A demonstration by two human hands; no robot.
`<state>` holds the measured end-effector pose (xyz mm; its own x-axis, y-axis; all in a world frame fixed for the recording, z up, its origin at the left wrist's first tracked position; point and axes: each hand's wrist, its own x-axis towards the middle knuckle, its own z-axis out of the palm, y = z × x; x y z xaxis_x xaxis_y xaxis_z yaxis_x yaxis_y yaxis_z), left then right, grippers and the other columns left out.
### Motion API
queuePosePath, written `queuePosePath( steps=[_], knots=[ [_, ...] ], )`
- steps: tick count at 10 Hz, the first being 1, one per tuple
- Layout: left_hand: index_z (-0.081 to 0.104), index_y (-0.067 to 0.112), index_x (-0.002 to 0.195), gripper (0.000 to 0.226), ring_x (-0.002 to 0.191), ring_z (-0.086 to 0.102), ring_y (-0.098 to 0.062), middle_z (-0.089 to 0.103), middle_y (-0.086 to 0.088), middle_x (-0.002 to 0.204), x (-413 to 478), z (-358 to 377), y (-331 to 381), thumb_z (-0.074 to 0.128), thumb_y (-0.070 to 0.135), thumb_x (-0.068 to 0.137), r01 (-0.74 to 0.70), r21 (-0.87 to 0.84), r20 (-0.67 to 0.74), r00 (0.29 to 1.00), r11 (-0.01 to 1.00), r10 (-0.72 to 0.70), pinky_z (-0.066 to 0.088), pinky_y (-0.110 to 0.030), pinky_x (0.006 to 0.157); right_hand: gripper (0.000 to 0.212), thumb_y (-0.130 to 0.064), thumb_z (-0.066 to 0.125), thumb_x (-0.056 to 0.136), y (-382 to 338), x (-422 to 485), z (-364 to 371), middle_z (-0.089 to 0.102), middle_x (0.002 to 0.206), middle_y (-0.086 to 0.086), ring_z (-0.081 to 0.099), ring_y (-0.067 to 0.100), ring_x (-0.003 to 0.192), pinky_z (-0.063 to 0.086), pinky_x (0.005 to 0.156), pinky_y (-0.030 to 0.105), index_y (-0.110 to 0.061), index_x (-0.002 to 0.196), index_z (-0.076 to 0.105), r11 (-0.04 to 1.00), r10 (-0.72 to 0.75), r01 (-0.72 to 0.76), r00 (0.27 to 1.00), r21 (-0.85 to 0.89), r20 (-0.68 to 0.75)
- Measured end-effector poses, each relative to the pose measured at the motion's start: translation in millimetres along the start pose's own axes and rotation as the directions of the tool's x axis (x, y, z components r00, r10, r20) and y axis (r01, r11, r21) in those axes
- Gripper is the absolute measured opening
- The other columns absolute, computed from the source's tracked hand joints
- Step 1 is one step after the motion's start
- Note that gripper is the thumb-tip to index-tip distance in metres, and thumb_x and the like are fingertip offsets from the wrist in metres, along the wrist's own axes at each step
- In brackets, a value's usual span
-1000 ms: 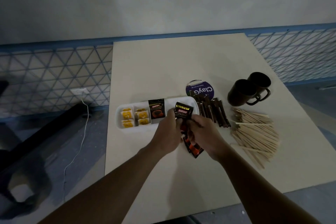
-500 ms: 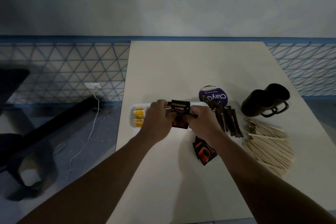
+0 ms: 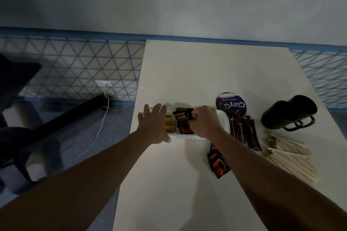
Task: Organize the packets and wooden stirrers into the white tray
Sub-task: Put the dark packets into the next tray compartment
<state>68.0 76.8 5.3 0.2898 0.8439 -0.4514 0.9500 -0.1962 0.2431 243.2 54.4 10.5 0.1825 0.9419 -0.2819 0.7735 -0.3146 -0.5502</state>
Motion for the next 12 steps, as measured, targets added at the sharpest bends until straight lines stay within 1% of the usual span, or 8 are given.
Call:
queuePosePath(
  steps=[1, 2, 3, 5, 8, 9, 10, 12],
  knots=[
    [0.007, 0.016, 0.156, 0.111, 0.149, -0.004, -0.041, 0.007, -0.003, 0.164, 3.1, -1.0, 0.0, 0.081, 0.036, 0.076, -0.004, -0.007, -0.002, 1.000, 1.000, 0.004, 0.010, -0.056, 0.120, 0.023, -0.001, 0.060, 0.074, -1.3, 4.1, 1.6, 0.063, 0.078, 0.015, 0.061, 0.031, 0.072, 0.041, 0.052, 0.023, -0.014, 0.057, 0.052, 1.000, 0.011, -0.010, 0.999, -0.018, 0.048],
    [0.013, 0.016, 0.155, 0.108, 0.150, -0.001, -0.040, 0.014, -0.004, 0.162, 5.0, -2.3, 1.2, 0.082, 0.034, 0.074, -0.010, -0.016, -0.006, 1.000, 1.000, 0.010, 0.012, -0.057, 0.120, 0.011, -0.002, 0.060, 0.075, -1.2, 8.2, 4.0, 0.066, 0.083, 0.015, 0.062, 0.029, 0.076, 0.044, 0.054, 0.023, -0.010, 0.073, 0.067, 0.998, -0.006, 0.010, 0.998, -0.060, 0.066],
    [0.015, 0.016, 0.154, 0.107, 0.149, 0.000, -0.040, 0.017, -0.004, 0.161, 6.4, -2.8, 1.1, 0.083, 0.032, 0.073, -0.008, -0.029, 0.003, 1.000, 1.000, 0.008, 0.013, -0.057, 0.119, 0.020, 0.000, 0.060, 0.077, -2.9, 10.1, 5.8, 0.065, 0.088, 0.014, 0.061, 0.029, 0.079, 0.050, 0.062, 0.028, -0.007, 0.090, 0.073, 0.993, -0.043, 0.048, 0.998, -0.109, 0.047],
    [0.018, 0.017, 0.153, 0.105, 0.150, 0.001, -0.040, 0.020, -0.003, 0.159, 5.8, -4.2, 0.9, 0.084, 0.030, 0.073, -0.011, -0.042, 0.005, 1.000, 0.999, 0.011, 0.013, -0.057, 0.120, 0.037, 0.010, 0.064, 0.074, -1.5, 9.9, 6.6, 0.067, 0.096, 0.010, 0.062, 0.026, 0.086, 0.055, 0.070, 0.036, -0.010, 0.105, 0.065, 0.977, -0.187, 0.175, 0.978, -0.126, -0.097],
    [0.020, 0.016, 0.152, 0.104, 0.149, 0.003, -0.040, 0.022, -0.004, 0.158, 6.8, -3.7, -0.3, 0.084, 0.031, 0.072, -0.020, -0.044, 0.004, 1.000, 0.999, 0.021, 0.014, -0.058, 0.119, 0.026, 0.013, 0.066, 0.075, 5.4, 8.5, 11.7, 0.062, 0.101, 0.013, 0.065, 0.031, 0.079, 0.056, 0.068, 0.038, -0.003, 0.094, 0.073, 0.939, -0.329, 0.305, 0.932, -0.160, -0.150],
    [0.019, 0.016, 0.153, 0.105, 0.149, 0.003, -0.040, 0.021, -0.004, 0.158, 6.5, -3.2, -0.7, 0.084, 0.032, 0.072, -0.020, -0.041, 0.001, 1.000, 0.999, 0.020, 0.014, -0.057, 0.119, 0.047, 0.005, 0.072, 0.074, 1.3, 7.4, 11.2, 0.048, 0.119, 0.008, 0.063, 0.028, 0.082, 0.057, 0.065, 0.039, -0.013, 0.116, 0.060, 0.918, -0.328, 0.292, 0.939, -0.268, -0.101],
    [0.019, 0.016, 0.153, 0.105, 0.149, 0.003, -0.040, 0.022, -0.004, 0.158, 6.0, -3.3, -0.8, 0.084, 0.032, 0.072, -0.019, -0.049, -0.005, 1.000, 0.999, 0.019, 0.013, -0.057, 0.119, 0.067, -0.007, 0.077, 0.072, -2.3, 9.9, 12.4, 0.037, 0.125, 0.004, 0.061, 0.026, 0.087, 0.053, 0.064, 0.036, -0.021, 0.130, 0.044, 0.878, -0.282, 0.247, 0.959, -0.411, -0.027],
    [0.021, 0.016, 0.152, 0.105, 0.149, 0.004, -0.040, 0.023, -0.004, 0.158, 6.3, -3.2, -1.2, 0.085, 0.032, 0.071, -0.019, -0.058, -0.008, 1.000, 0.998, 0.018, 0.014, -0.058, 0.119, 0.074, -0.029, 0.083, 0.070, -3.7, 14.9, 23.6, 0.040, 0.116, 0.005, 0.058, 0.023, 0.094, 0.052, 0.069, 0.035, -0.024, 0.130, 0.040, 0.815, -0.215, 0.202, 0.976, -0.544, 0.041]
  ],
)
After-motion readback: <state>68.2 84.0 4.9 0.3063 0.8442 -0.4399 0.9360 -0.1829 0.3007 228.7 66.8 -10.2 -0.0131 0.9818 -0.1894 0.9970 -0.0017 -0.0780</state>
